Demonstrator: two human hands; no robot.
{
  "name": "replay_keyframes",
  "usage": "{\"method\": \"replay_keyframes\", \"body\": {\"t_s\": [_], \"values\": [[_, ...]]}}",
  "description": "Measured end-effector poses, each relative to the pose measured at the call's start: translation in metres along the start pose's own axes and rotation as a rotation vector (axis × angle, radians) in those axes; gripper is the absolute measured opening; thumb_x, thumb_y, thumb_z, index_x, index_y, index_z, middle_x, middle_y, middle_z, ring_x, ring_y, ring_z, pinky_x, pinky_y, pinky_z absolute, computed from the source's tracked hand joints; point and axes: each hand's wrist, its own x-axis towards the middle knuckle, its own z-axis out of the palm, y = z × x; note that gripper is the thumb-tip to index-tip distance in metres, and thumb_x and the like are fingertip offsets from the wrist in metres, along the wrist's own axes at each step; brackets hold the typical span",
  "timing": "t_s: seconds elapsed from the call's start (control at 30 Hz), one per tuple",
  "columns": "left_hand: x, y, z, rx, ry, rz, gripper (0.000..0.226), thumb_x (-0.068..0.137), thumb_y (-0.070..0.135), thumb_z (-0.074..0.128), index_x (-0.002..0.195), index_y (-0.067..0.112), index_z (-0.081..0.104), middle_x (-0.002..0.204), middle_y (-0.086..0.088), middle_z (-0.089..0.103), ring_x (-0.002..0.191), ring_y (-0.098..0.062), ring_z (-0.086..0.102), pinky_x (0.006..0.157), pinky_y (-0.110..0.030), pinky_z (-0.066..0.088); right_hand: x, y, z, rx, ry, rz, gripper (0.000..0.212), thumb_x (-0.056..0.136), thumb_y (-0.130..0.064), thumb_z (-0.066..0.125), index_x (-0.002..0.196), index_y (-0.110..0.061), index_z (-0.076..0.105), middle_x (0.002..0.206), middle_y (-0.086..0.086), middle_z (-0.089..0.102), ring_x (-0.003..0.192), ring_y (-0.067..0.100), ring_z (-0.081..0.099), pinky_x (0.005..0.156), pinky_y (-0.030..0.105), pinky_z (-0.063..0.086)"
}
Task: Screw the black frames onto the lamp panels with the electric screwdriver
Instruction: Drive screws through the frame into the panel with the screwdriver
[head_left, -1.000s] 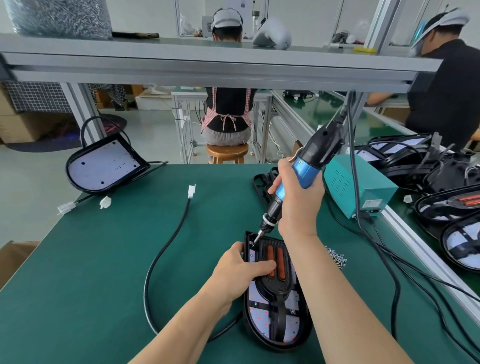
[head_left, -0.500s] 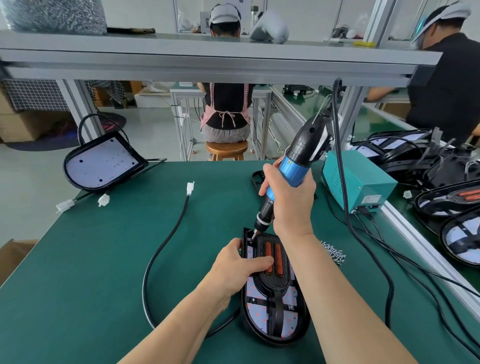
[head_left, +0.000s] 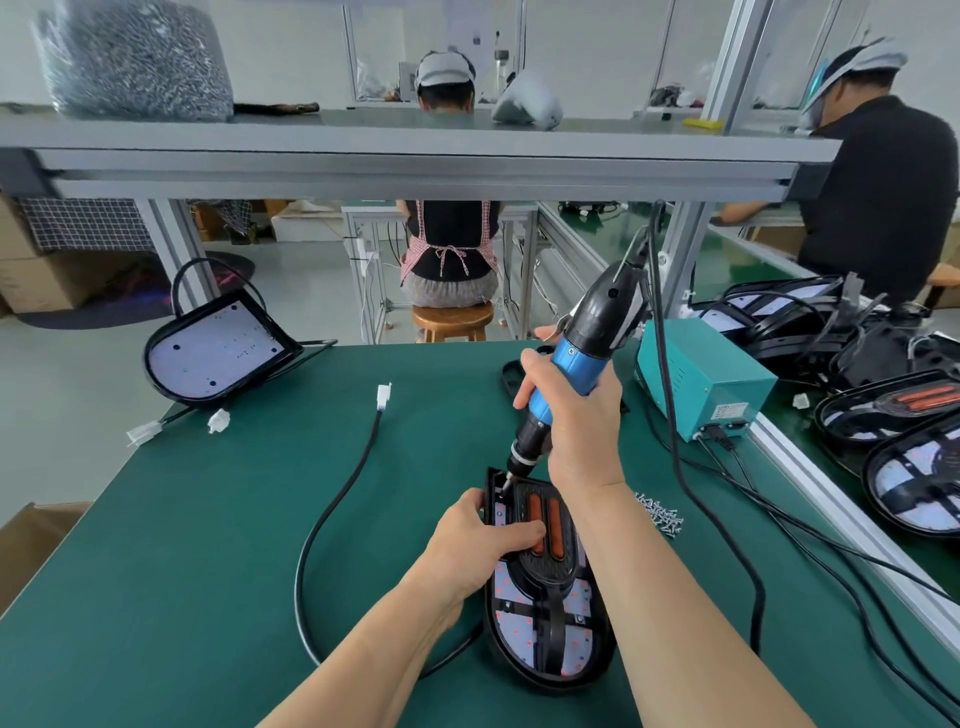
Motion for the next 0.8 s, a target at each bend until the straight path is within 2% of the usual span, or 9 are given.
{"method": "replay_keyframes", "body": {"t_s": [0.17, 0.3, 0.43, 0.57, 0.63, 0.7, 0.8], "values": [[-0.001, 0.001, 0.0, 0.027, 0.002, -0.012, 0.043, 0.074, 0.023, 0.085, 0.108, 0.014, 0.061, 0.089, 0.003, 0.078, 0.083, -0.015, 0.075, 0.065, -0.02, 0.055, -0.001, -0.007, -0.002, 0.079, 0.004, 0.02, 0.027, 0.077, -0.011, 0.07, 0.099, -0.004, 0.057, 0.06, 0.009, 0.051, 0.052, 0.018, 0.052, 0.06, 0.022, 0.049], [-0.001, 0.003, 0.0, 0.034, 0.019, -0.024, 0.043, 0.076, 0.02, 0.086, 0.11, 0.011, 0.061, 0.089, 0.002, 0.078, 0.08, -0.013, 0.075, 0.058, -0.015, 0.053, 0.009, -0.021, -0.009, 0.148, 0.032, 0.024, 0.024, 0.076, -0.008, 0.067, 0.1, -0.009, 0.061, 0.059, 0.009, 0.049, 0.052, 0.02, 0.049, 0.059, 0.027, 0.045], [-0.001, 0.003, 0.0, 0.053, 0.022, -0.033, 0.044, 0.076, 0.022, 0.086, 0.111, 0.013, 0.061, 0.094, 0.0, 0.078, 0.085, -0.015, 0.076, 0.068, -0.022, 0.056, 0.014, -0.037, -0.028, 0.229, 0.111, 0.036, 0.016, 0.078, -0.011, 0.068, 0.093, -0.014, 0.06, 0.059, 0.002, 0.052, 0.053, 0.019, 0.05, 0.058, 0.026, 0.046], [-0.001, 0.002, -0.001, 0.07, 0.031, -0.029, 0.044, 0.077, 0.023, 0.086, 0.112, 0.013, 0.062, 0.099, -0.001, 0.078, 0.088, -0.015, 0.075, 0.074, -0.025, 0.056, 0.006, -0.045, -0.069, 0.306, 0.307, 0.146, 0.013, 0.086, -0.014, 0.07, 0.088, -0.019, 0.058, 0.062, -0.001, 0.053, 0.051, 0.014, 0.05, 0.054, 0.023, 0.048], [-0.001, 0.002, 0.0, 0.091, 0.043, -0.029, 0.045, 0.077, 0.025, 0.086, 0.113, 0.015, 0.061, 0.105, -0.001, 0.076, 0.094, -0.017, 0.074, 0.084, -0.031, 0.057, 0.001, -0.046, -0.097, 0.33, 0.452, 0.204, 0.015, 0.09, -0.017, 0.071, 0.09, -0.018, 0.056, 0.062, -0.004, 0.055, 0.053, 0.011, 0.052, 0.053, 0.021, 0.049], [-0.002, 0.002, 0.0, 0.112, 0.048, -0.029, 0.046, 0.077, 0.028, 0.086, 0.113, 0.016, 0.06, 0.108, -0.002, 0.075, 0.098, -0.018, 0.072, 0.092, -0.036, 0.055, -0.005, -0.045, -0.126, 0.292, 0.55, 0.249, 0.015, 0.093, -0.021, 0.07, 0.091, -0.018, 0.055, 0.058, -0.007, 0.056, 0.051, 0.008, 0.055, 0.051, 0.019, 0.049], [-0.002, 0.002, -0.001, 0.126, 0.04, -0.03, 0.047, 0.077, 0.029, 0.086, 0.114, 0.015, 0.061, 0.109, -0.002, 0.075, 0.098, -0.018, 0.072, 0.094, -0.037, 0.054, -0.016, -0.037, -0.16, 0.165, 0.64, 0.348, 0.017, 0.092, -0.029, 0.073, 0.091, -0.022, 0.057, 0.06, -0.007, 0.058, 0.046, 0.006, 0.058, 0.054, 0.022, 0.048]]}}
